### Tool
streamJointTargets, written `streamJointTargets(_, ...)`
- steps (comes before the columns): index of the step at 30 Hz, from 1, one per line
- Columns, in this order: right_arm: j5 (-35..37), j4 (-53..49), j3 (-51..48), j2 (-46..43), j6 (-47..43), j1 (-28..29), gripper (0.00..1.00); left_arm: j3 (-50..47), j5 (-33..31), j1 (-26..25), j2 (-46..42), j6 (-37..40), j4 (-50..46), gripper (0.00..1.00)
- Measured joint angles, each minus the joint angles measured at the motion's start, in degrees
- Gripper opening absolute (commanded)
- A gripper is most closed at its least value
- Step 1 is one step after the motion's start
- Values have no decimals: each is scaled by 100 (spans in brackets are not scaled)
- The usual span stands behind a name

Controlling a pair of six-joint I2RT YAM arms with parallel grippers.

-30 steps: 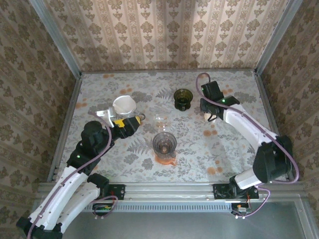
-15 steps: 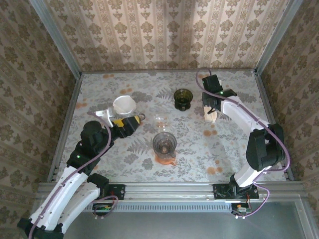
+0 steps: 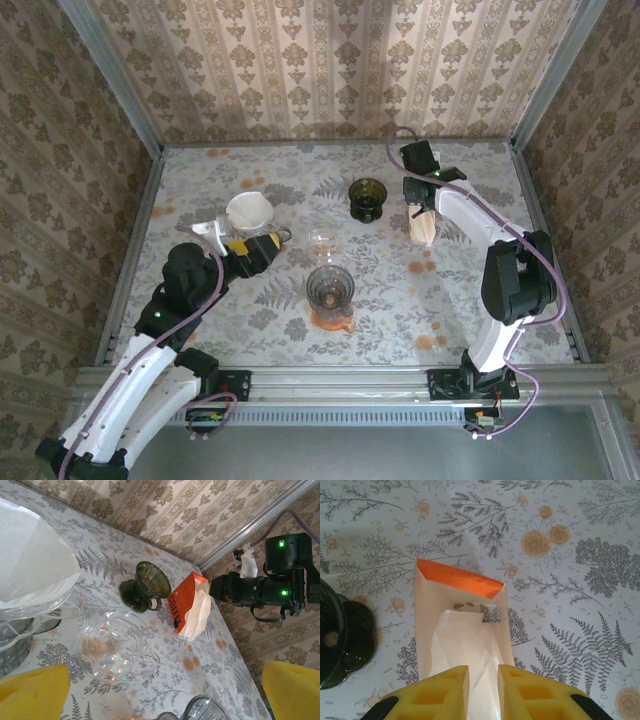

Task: Place the coffee filter in the dripper

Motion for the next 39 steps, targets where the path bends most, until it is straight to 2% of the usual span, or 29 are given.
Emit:
streamJointTargets(17,107,-122,503,581,-195,-133,23,0,13,26,0,0,0,100)
streamJointTargets(28,109,-125,520,575,-212,-125,23,0,24,68,24,0,20,100)
streamJointTargets(39,105,-129,531,197,-304,90,22,0,61,68,103,-24,85,100)
